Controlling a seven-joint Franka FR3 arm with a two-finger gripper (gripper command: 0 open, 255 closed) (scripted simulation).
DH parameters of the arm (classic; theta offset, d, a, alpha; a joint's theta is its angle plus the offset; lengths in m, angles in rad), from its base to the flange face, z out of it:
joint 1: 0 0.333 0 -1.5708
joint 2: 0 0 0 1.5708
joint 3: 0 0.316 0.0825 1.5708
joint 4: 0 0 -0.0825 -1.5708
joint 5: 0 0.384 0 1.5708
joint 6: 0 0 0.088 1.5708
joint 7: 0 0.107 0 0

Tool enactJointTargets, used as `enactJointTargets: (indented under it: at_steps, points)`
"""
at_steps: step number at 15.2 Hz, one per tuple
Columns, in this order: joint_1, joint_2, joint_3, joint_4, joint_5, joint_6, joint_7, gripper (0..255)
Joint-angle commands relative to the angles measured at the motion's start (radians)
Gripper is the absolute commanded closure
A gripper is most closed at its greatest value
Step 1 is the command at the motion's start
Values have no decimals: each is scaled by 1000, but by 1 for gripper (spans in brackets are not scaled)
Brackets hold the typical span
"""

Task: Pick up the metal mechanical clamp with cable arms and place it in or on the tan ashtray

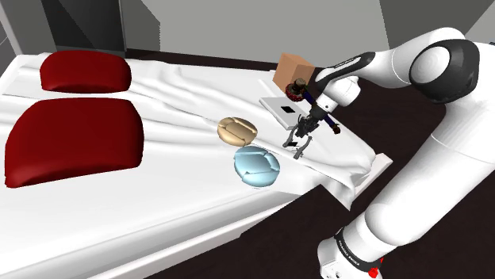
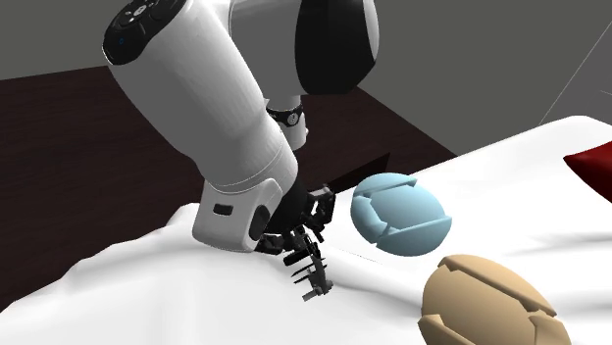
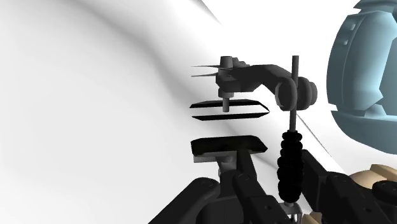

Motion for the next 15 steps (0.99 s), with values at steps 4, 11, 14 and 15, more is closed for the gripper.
enactJointTargets:
  at_steps: [4, 11, 14, 15]
  points:
    - [0, 0, 0, 0, 0, 0, 0, 255]
    - [2, -28, -4, 10, -24, -30, 24, 255]
    - [4, -55, -7, 23, -46, -61, 47, 255]
    - [4, -63, -8, 28, -53, -72, 55, 255]
